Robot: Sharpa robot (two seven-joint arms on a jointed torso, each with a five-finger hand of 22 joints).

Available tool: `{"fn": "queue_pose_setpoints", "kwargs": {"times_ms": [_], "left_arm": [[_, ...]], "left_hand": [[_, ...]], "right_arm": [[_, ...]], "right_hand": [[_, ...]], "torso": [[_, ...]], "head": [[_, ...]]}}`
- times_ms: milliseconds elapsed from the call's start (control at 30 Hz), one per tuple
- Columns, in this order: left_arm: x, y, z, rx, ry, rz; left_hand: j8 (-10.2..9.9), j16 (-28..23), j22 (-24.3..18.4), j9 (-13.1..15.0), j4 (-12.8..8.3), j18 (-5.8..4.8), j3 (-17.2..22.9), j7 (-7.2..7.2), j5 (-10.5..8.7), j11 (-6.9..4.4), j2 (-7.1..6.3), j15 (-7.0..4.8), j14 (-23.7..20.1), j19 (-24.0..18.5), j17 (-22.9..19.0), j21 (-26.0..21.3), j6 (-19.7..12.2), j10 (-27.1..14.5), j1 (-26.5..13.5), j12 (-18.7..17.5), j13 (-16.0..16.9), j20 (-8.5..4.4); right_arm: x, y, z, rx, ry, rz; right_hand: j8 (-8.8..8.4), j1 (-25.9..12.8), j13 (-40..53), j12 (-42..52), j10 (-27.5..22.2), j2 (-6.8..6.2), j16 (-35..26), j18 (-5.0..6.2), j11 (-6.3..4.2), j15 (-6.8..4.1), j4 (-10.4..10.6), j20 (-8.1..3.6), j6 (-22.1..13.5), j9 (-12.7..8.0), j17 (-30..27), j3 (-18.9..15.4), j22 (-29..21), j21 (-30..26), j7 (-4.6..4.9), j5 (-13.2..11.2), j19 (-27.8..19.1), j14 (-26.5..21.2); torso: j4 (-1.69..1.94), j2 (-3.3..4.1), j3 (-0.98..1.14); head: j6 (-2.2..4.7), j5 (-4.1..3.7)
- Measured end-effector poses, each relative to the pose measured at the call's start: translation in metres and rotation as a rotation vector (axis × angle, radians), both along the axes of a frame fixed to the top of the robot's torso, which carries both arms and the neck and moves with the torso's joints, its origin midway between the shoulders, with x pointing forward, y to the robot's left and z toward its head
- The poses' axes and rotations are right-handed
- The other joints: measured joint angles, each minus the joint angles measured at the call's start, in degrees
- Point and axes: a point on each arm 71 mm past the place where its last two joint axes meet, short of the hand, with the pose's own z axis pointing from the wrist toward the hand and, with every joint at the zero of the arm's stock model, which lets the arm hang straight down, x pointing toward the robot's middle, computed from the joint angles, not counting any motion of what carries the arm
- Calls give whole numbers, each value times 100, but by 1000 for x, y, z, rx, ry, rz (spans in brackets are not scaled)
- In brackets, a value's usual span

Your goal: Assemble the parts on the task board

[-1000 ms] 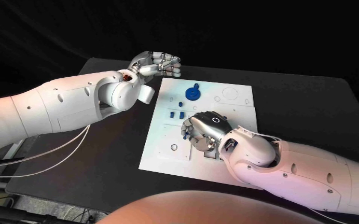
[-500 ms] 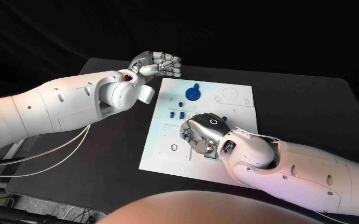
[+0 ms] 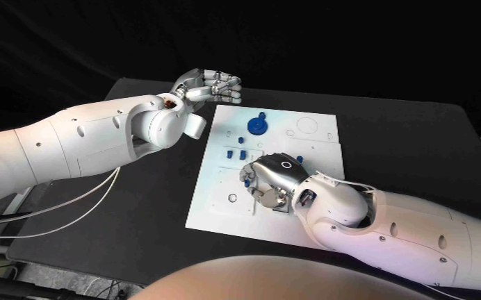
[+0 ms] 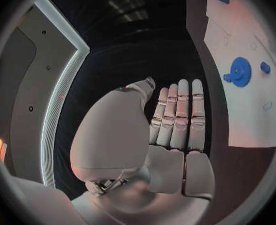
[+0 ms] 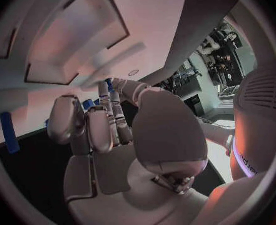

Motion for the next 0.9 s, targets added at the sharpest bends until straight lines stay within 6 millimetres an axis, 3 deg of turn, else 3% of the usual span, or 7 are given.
{"fn": "queue_pose_setpoints", "kwargs": {"times_ms": [167, 500, 767, 833, 900], "left_arm": [[0, 0, 0, 0, 1, -1], [0, 1, 0, 1, 4, -2], [0, 2, -1, 2, 6, -2], [0, 3, 0, 1, 6, -2], [0, 3, 0, 1, 6, -3]], "left_hand": [[0, 0, 0, 0, 0, 0, 0, 0, 0, 0, 0, 0, 0, 0, 0, 0, 0, 0, 0, 0, 0, 0], [0, -19, -2, 0, 9, 0, 9, 0, 0, 4, 0, 0, 0, 0, 1, -17, 0, -4, 0, 0, 0, 0], [0, -27, -6, 0, 17, 0, 17, 0, 0, 21, 0, 0, 0, -1, 7, -26, 0, -21, 0, 0, 0, -1], [0, -27, -5, 0, 16, 0, 17, 0, 0, 21, 0, 0, 0, -1, 7, -26, 0, -21, 0, 0, 0, -1], [0, -27, -6, 0, 16, 0, 17, 0, 0, 21, 0, 0, 0, -1, 6, -26, 0, -21, 0, 0, 0, -1]], "right_arm": [[0, -4, 1, 10, -4, -11], [-2, -20, 13, 40, -24, -36], [11, -54, 47, 43, -84, -96], [20, -65, 56, 28, -99, -124], [28, -78, 64, -3, -106, -155]], "right_hand": [[-97, 31, 27, 89, -302, -82, -129, 1, 82, 27, 21, 28, -114, -26, -185, -178, 0, -437, -57, 0, -182, -13], [-128, 31, 55, 277, -374, -82, -129, 1, 66, 27, 46, 48, -82, -22, -217, -251, -1, -489, -65, 0, -203, -13], [-128, 32, 84, 440, -374, -82, -129, 1, 66, 27, 119, 15, -61, -23, -189, -324, -2, -434, -45, 21, -170, -13], [-198, -26, 78, 484, -480, -140, -153, 0, 50, 27, 204, 15, -96, -42, -244, -452, -2, -510, -80, 21, -170, -13], [-271, -59, 62, 544, -613, -173, -232, 1, 53, 27, 275, 15, -182, -68, -363, -609, -2, -660, -7, 21, -170, -13]], "torso": [[1, 2, 2], [1, 1, 1], [1, -2, -5], [1, -2, -5], [1, -3, -9]], "head": [[11, -11], [34, -39], [83, -122], [97, -151], [114, -184]]}}
